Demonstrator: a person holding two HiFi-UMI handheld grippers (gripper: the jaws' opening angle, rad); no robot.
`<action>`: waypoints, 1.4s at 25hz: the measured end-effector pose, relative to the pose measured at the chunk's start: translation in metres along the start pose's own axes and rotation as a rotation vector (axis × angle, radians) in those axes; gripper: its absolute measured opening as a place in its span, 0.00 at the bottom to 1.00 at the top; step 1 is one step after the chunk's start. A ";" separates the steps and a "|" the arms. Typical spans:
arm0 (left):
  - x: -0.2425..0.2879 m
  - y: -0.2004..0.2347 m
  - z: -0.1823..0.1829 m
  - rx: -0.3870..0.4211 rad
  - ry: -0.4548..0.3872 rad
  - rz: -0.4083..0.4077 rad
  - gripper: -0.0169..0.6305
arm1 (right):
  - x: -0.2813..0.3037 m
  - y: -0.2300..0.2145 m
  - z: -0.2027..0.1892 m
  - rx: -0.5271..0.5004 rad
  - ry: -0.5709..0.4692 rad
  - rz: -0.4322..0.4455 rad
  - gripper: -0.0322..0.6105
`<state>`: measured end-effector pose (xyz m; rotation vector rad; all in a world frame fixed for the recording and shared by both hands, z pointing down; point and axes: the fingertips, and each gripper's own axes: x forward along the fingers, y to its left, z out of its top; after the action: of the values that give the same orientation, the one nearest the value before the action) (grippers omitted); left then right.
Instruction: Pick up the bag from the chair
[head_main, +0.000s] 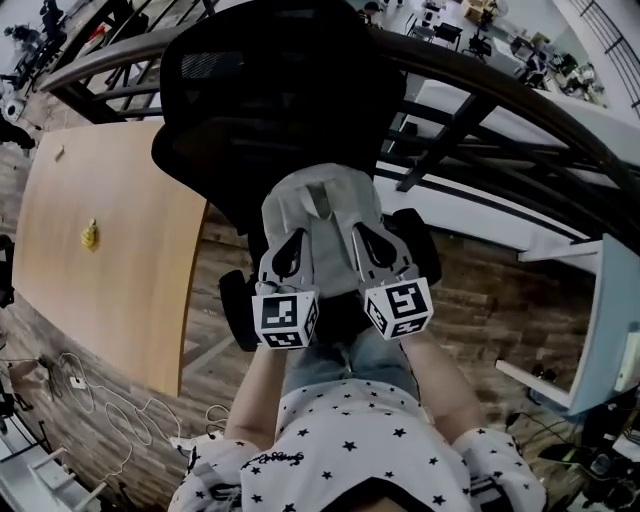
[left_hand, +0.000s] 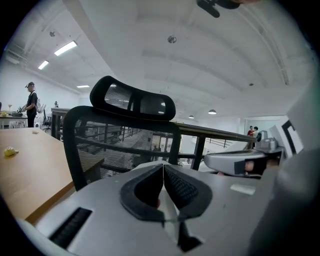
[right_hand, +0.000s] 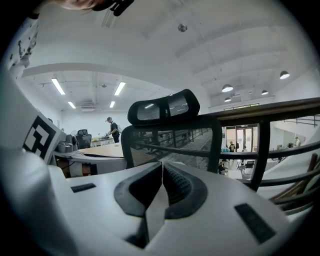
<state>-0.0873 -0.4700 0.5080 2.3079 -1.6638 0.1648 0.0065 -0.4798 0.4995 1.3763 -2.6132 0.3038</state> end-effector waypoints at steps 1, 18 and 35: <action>0.005 0.002 -0.003 0.003 0.003 0.005 0.04 | 0.006 -0.002 -0.005 -0.008 0.009 0.007 0.05; 0.059 0.044 -0.063 0.206 0.143 0.083 0.31 | 0.084 -0.027 -0.085 -0.160 0.162 0.032 0.24; 0.090 0.048 -0.053 0.339 0.080 0.101 0.33 | 0.112 -0.027 -0.057 -0.221 0.100 0.063 0.28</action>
<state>-0.0988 -0.5500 0.5899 2.4119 -1.8296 0.5959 -0.0302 -0.5686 0.5845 1.1769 -2.5234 0.0853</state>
